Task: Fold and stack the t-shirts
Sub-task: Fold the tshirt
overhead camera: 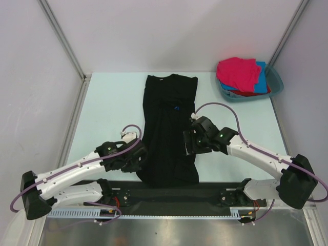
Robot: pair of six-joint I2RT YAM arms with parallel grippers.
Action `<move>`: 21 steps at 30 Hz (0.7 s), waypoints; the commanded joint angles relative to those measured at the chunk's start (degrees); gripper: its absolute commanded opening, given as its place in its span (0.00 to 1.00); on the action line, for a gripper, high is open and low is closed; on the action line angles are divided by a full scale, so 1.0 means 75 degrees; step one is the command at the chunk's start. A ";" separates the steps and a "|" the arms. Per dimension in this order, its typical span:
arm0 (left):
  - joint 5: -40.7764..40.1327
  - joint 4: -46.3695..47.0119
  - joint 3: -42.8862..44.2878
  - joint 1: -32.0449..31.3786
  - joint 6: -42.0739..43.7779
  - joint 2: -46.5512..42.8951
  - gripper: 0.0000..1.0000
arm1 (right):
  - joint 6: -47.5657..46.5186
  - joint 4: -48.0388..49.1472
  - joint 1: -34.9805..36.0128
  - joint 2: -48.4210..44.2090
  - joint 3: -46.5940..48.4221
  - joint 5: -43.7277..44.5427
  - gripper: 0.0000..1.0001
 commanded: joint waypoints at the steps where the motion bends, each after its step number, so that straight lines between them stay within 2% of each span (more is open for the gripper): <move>1: 0.0208 -0.0111 0.0397 -0.0252 0.0023 -0.0109 0.00 | 0.0126 0.0266 0.0214 0.0163 -0.0067 -0.0539 0.74; 6: 0.0526 0.0322 0.0409 -0.0557 0.0270 0.0160 0.04 | 0.0371 0.1319 0.0671 0.0643 -0.0419 -0.1560 0.72; 11: 0.0748 0.0802 0.0702 -0.1108 0.0598 0.0756 0.15 | 0.0513 0.1907 0.1326 0.1721 -0.0326 -0.1842 0.69; 12: 0.0818 0.0977 0.0737 -0.1213 0.0668 0.0875 0.20 | 0.0525 0.1942 0.1421 0.1827 -0.0221 -0.1807 0.69; 13: 0.0877 0.1014 0.0842 -0.1272 0.0796 0.1015 0.40 | 0.0536 0.1919 0.1492 0.2013 -0.0174 -0.1761 0.68; 15: 0.0517 0.0724 0.1006 -0.1540 0.0740 0.1377 0.60 | 0.0513 0.1861 0.1668 0.2109 -0.0033 -0.1632 0.67; 16: 0.0259 0.0524 0.1204 -0.1612 0.0507 0.1461 0.81 | 0.0501 0.1814 0.1703 0.2121 0.0072 -0.1434 0.67; 19: -0.0621 -0.0273 0.1358 -0.1659 -0.0148 0.1579 0.99 | 0.0466 0.1452 0.1738 0.2063 0.0236 -0.1082 0.68; 21: -0.0937 -0.0415 0.1265 -0.1659 -0.0432 0.1463 1.00 | 0.0384 0.1310 0.1715 0.1946 0.0307 -0.0905 0.68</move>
